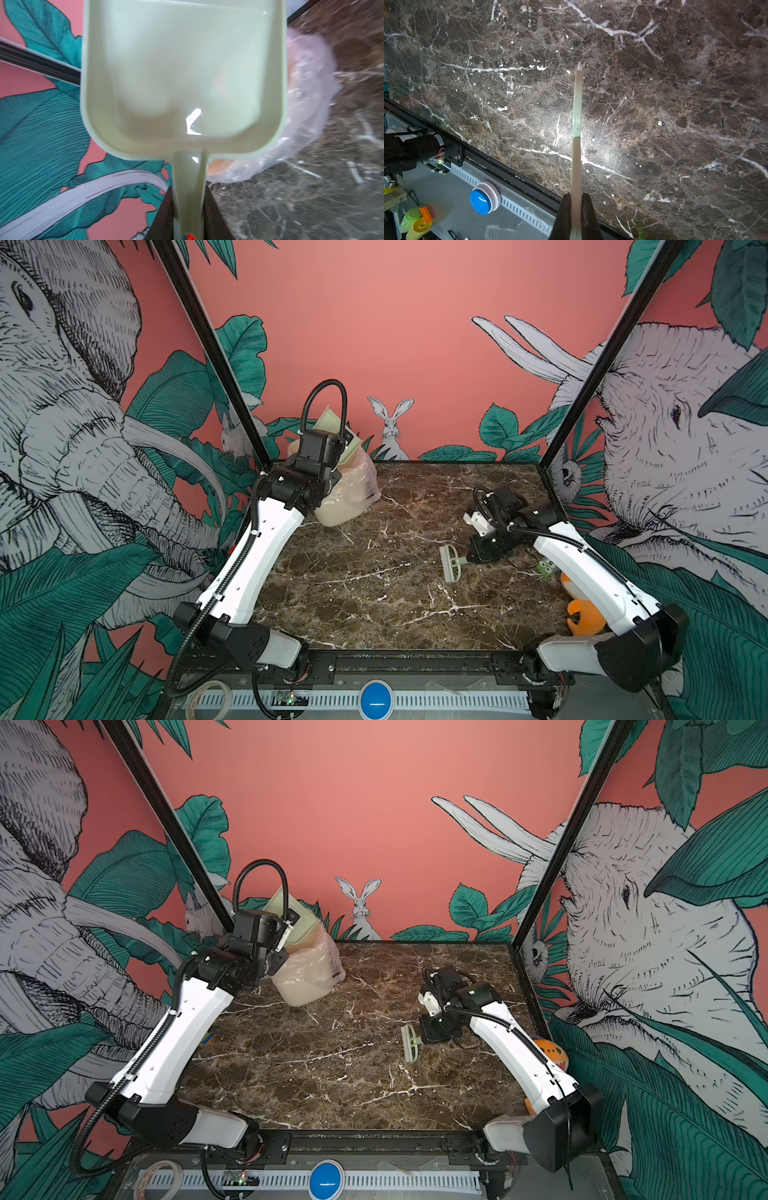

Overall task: Sweep away the paper scraps from the table
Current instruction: 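Lower the empty dustpan with the left while the right sets the brush down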

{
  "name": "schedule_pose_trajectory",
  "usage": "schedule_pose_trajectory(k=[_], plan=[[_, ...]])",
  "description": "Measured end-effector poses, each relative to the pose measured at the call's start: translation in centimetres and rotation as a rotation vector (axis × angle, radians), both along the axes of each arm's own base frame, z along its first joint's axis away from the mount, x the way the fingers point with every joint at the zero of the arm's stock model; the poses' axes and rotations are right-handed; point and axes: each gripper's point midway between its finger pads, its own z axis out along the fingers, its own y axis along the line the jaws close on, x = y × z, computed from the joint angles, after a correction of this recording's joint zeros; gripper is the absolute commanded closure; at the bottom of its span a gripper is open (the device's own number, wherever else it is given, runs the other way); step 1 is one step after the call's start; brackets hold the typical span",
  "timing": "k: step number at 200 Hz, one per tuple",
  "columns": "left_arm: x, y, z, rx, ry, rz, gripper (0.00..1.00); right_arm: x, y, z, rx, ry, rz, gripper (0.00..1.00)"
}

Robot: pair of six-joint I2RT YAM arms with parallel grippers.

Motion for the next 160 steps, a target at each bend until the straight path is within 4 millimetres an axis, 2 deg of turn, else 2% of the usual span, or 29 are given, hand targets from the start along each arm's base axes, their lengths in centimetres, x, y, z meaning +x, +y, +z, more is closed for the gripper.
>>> schedule_pose_trajectory(k=[28,47,66,90,117,137,160], plan=[[-2.6,-4.2,-3.8,-0.149,0.099,-0.124,0.78,1.3,-0.9,0.3,0.008,-0.023,-0.052,1.0],[-4.2,-6.9,-7.7,-0.2,0.201,-0.181,0.78,2.5,-1.6,0.5,0.022,-0.043,-0.107,1.0],[-5.9,-8.7,-11.7,-0.23,0.302,-0.208,0.77,3.9,-2.2,0.9,0.051,-0.073,-0.163,1.0],[-7.9,-10.0,-15.9,-0.244,0.4,-0.221,0.77,6.0,-2.3,1.8,0.107,-0.124,-0.222,1.0],[-9.7,-11.3,-18.9,-0.268,0.466,-0.238,0.77,8.9,-1.7,2.0,0.182,-0.174,-0.281,1.0],[-10.5,-12.0,-20.6,-0.292,0.496,-0.249,0.77,10.5,-1.2,0.8,0.249,-0.177,-0.342,1.0],[-11.0,-12.4,-21.9,-0.314,0.517,-0.25,0.77,11.3,-1.2,-2.0,0.301,-0.138,-0.422,1.0]])
